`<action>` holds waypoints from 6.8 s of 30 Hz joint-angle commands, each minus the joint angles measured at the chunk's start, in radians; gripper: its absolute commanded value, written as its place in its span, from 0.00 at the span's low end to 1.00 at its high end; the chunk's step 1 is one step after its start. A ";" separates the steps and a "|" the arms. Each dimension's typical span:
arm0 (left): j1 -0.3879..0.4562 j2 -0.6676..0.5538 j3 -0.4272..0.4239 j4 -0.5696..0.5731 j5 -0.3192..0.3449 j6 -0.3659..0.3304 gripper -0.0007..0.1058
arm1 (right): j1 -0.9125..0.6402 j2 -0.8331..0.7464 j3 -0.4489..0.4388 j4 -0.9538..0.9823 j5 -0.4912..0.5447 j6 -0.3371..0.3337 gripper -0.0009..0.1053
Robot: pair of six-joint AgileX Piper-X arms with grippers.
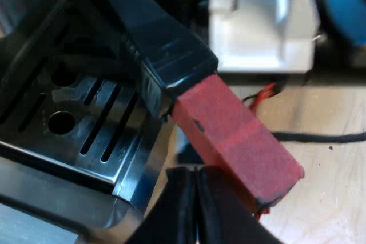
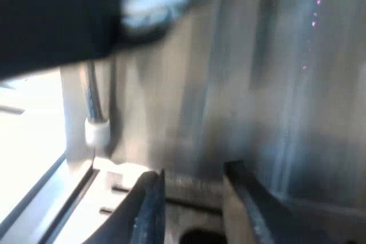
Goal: Put the handle in the coffee machine
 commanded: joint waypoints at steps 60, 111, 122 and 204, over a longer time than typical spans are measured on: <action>-0.388 -0.086 0.005 -0.221 -0.493 -0.606 0.01 | 0.118 -1.086 0.263 0.912 -0.453 0.090 0.28; -0.573 -0.154 -0.046 -0.366 -0.632 -0.747 0.01 | 0.119 -1.312 0.263 1.195 -0.468 0.185 0.29; -0.273 -0.293 -0.046 -0.366 -0.599 -0.718 0.07 | 0.119 -1.289 0.263 1.204 -0.400 0.233 0.69; -0.157 -1.334 0.047 -0.035 -0.654 -0.977 0.98 | -1.152 -1.997 0.148 1.850 -0.938 -0.111 0.69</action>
